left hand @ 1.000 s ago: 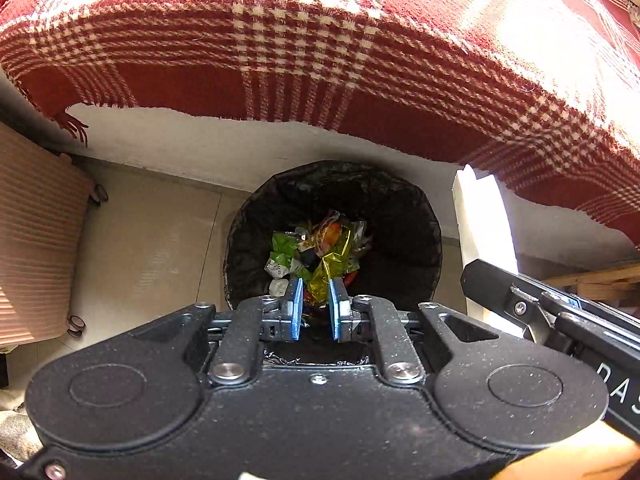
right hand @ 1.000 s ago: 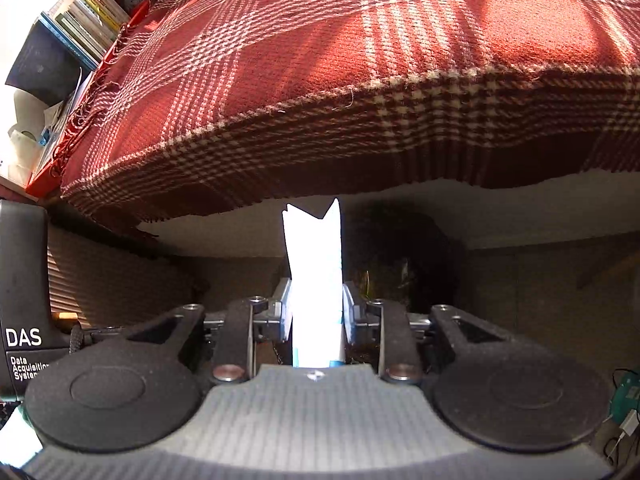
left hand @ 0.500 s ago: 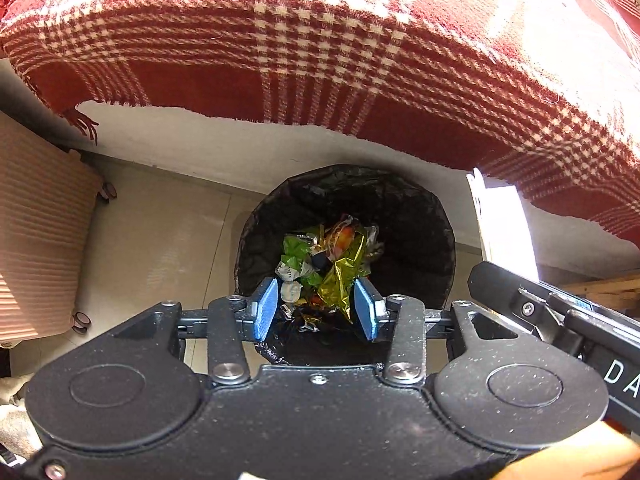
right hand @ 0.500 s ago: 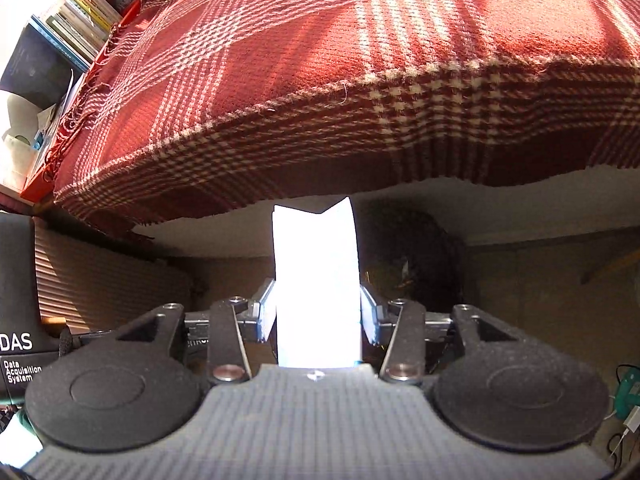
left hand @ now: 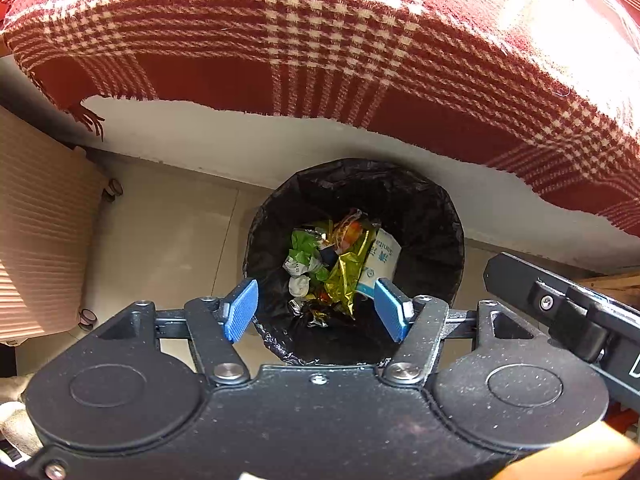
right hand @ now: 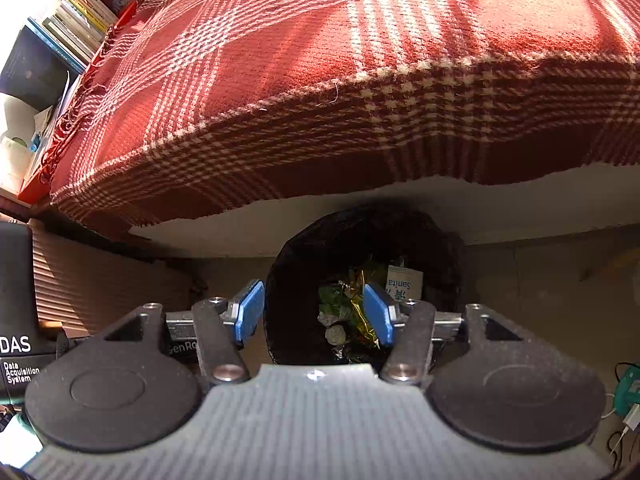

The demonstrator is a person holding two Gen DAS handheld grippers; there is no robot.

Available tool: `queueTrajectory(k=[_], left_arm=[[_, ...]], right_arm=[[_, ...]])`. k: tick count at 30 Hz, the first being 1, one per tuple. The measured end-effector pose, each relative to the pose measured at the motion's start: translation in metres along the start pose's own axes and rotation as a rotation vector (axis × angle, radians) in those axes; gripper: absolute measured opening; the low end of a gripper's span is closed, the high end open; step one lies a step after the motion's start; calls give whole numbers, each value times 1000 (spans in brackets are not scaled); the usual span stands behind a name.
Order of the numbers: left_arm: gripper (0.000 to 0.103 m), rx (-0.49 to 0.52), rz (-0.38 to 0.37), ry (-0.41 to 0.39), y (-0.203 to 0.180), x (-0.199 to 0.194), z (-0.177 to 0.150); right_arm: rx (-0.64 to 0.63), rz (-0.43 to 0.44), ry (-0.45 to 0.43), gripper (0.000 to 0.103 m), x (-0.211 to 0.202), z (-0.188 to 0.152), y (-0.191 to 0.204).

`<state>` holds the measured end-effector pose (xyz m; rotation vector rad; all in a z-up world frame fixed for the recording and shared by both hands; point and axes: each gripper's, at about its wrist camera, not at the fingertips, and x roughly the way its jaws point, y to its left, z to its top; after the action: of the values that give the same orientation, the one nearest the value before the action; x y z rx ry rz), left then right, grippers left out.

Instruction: Collect trash

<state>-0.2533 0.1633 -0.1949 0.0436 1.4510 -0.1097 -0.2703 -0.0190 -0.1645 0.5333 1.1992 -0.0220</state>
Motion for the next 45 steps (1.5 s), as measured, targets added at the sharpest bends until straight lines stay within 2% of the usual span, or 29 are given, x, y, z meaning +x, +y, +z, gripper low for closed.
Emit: queueTrajectory(k=[4,6,16,17,19,21,25,34,45], left_arm=[[76,0,4,0,2,1,-1],[78,4,6,-3,2,1,-2],[79,3,-10,9,3,3,-3],[80,3,-10,8,3,3,-3],[91,8,6,-4,3,2,-5],[91,14,11,-14,2,0,-6],[91,18,23,14,1,3,-5],[90,14,-25,10,4,3,-5],[90,16,-14,24,4,7,-6]], right_arm=[[-8,-6,-1,70,-1,-1,0],[-9,-7,0,70,-1,-1,0],[-14,-22,0,70,-1,-3,0],[-15,-24,-1,70,-1,-4,0],[-17,-27,-2,71,-1,-4,0],[-17,-29,-1,71,-1,-4,-1],[-19,-33,-1,71,-1,-4,-1],[-22,-43,-2,71,-2,-4,-2],[-25,-51,2,71,0,-6,-1]])
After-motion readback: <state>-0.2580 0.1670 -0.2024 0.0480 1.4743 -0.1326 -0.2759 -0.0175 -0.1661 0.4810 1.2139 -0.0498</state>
